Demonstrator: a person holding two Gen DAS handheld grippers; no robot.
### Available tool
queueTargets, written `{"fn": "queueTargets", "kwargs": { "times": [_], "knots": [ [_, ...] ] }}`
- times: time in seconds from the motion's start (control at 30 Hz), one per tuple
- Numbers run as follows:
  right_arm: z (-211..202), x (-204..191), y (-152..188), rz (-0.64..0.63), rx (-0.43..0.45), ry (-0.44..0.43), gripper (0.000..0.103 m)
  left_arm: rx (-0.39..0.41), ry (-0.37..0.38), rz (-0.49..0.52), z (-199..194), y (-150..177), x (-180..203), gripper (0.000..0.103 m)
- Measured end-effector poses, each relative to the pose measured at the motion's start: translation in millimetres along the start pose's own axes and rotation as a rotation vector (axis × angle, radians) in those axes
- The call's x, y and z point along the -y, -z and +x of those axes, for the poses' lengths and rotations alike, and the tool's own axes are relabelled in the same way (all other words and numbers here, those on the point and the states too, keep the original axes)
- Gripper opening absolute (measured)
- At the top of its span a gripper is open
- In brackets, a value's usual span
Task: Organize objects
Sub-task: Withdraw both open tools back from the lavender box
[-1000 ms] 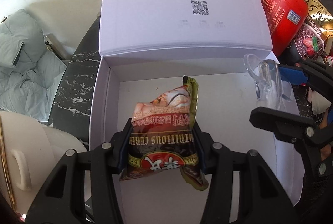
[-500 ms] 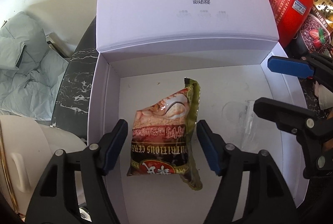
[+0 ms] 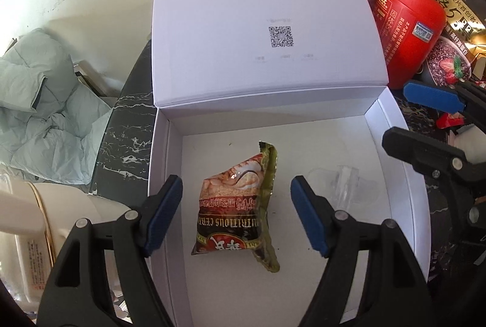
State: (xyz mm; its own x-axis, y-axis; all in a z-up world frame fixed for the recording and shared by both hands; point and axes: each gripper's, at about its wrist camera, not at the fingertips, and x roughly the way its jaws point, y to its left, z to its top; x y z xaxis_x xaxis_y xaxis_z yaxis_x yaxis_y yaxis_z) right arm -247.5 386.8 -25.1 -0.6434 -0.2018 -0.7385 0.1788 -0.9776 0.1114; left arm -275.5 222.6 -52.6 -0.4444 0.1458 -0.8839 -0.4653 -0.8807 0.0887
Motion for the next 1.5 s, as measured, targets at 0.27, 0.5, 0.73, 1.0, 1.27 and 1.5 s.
{"fn": "queueTargets", "kwargs": {
  "times": [0.27,0.5,0.73,1.0,1.27,1.5],
  "knots": [
    [-19,-5,-5,0.018,0.025,0.060,0.064,0.025,0.006,0.009,-22,-1,0,0.073],
    [-51,-22,-10,0.006,0.093,0.127,0.076,0.071,0.020,-0.002,-50,-1,-11,0.075],
    [-73,-33,-15,-0.003,0.096,0.161,0.077,0.114,0.026,-0.010,-78,4,-17,0.076],
    [-107,-52,-11,-0.030,0.127,0.193,0.083,0.173,0.019,-0.019,-114,14,-21,0.079],
    [-141,-67,-7,-0.032,0.163,0.221,0.084,0.223,0.031,-0.032,-147,28,-21,0.081],
    [-165,-84,1,-0.050,0.189,0.235,0.085,0.268,0.037,-0.049,-172,43,-23,0.083]
  ]
}}
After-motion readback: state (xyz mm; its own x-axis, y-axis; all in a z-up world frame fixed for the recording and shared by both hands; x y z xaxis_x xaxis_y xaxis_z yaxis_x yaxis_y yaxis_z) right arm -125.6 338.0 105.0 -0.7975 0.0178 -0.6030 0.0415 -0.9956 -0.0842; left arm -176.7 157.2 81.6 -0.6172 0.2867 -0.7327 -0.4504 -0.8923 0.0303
